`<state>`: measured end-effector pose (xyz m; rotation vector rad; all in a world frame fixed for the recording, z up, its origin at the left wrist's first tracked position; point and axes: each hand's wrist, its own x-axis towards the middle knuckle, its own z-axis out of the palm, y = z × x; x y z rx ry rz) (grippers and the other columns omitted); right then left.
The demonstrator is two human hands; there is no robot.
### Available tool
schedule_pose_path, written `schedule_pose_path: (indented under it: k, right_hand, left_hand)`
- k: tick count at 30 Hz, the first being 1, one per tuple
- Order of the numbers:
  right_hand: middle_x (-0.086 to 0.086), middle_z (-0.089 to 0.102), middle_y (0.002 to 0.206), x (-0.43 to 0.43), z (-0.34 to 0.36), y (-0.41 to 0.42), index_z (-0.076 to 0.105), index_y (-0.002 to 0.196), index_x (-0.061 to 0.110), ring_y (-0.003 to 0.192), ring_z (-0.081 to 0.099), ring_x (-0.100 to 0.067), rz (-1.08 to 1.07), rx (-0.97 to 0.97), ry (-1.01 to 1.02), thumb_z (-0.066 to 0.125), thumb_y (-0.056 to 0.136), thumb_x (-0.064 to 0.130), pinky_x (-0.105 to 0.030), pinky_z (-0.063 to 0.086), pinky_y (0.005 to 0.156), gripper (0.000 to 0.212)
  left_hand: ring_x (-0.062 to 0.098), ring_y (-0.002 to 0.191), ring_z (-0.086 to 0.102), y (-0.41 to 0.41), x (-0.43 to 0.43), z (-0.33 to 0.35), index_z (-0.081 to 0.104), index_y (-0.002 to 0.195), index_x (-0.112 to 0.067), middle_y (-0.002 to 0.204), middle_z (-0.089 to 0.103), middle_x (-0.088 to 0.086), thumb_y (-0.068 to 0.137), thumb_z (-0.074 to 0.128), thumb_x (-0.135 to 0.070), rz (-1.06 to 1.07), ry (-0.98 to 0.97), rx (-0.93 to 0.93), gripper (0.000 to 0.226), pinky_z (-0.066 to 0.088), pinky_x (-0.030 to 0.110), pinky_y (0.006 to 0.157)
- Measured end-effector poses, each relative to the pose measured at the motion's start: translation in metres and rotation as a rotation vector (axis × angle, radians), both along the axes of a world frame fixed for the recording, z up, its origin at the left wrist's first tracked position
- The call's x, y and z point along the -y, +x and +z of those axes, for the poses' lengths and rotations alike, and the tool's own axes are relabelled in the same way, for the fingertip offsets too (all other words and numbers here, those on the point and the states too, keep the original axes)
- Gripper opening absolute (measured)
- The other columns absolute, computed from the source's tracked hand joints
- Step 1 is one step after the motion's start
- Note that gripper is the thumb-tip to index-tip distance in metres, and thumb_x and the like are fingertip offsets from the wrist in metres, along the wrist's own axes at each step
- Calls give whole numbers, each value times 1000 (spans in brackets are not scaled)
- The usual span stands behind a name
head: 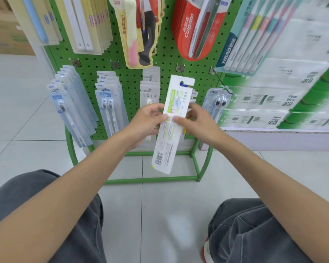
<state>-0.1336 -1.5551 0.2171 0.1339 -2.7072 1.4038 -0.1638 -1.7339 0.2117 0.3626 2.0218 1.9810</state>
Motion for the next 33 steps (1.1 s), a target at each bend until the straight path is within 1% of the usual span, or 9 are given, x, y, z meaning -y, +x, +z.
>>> schedule_pose_path:
  k: [2,4,7,14,20,24,26,30,33]
  right_hand:
    - [-1,67,94,-5,17,-3,57,117,15,60,57,-1,-59,-40,-129,63,94,24,-20,47,55,26]
    - [7,64,71,-14,30,-6,62,100,10,48,49,2,-100,-48,-212,61,95,16,-16,41,50,7]
    - [11,55,48,-20,40,-9,65,84,8,43,44,-4,-101,-22,-255,60,96,14,-16,37,48,14]
    - [9,63,56,-9,43,-15,63,92,5,41,41,-9,-84,-25,-354,61,96,14,-18,34,43,10]
    - [-13,58,83,0,41,-23,59,85,13,47,40,-11,-97,55,-536,60,95,20,-22,33,50,13]
    - [-2,50,73,7,39,-24,55,78,17,52,37,-11,17,163,-683,56,90,38,-21,36,54,25]
    - [1,53,71,10,39,-22,57,79,16,55,40,-12,81,187,-683,58,83,38,-23,38,56,22]
    - [-10,68,93,10,42,-21,65,112,7,80,57,-19,88,201,-602,53,92,11,-28,48,73,24]
    - [-4,70,83,6,44,-21,72,101,9,65,59,-8,-6,27,-197,59,95,15,-25,49,61,16]
  left_hand:
    - [12,86,72,2,-1,-3,66,104,-21,94,74,0,99,54,-9,-54,-72,-19,18,58,26,69]
    - [13,90,71,5,-3,-5,66,104,-23,93,74,-3,99,55,-10,-86,-117,-21,18,59,31,77]
    - [11,91,72,7,-5,-7,65,107,-22,97,75,-2,99,55,-10,-105,-123,-11,18,59,30,79]
    - [11,89,71,4,1,-3,67,107,-16,96,75,-5,104,44,-27,-57,-124,13,26,58,29,79]
    - [7,94,70,7,3,0,64,118,-24,105,74,-7,104,36,-38,-163,-160,-17,34,53,22,76]
    - [-5,91,62,10,2,-1,53,136,-26,122,65,-11,99,47,-43,-256,-334,-84,41,49,18,70]
    - [-9,78,60,9,0,-4,55,131,-25,118,66,-10,93,57,-45,-214,-347,-108,43,46,17,67]
    - [8,80,57,2,2,-9,58,108,-25,96,61,-4,75,76,-49,-14,-349,-175,44,47,26,71]
    - [11,75,51,0,2,-15,61,102,-21,92,62,-2,76,77,-50,120,-468,-240,42,43,31,71]
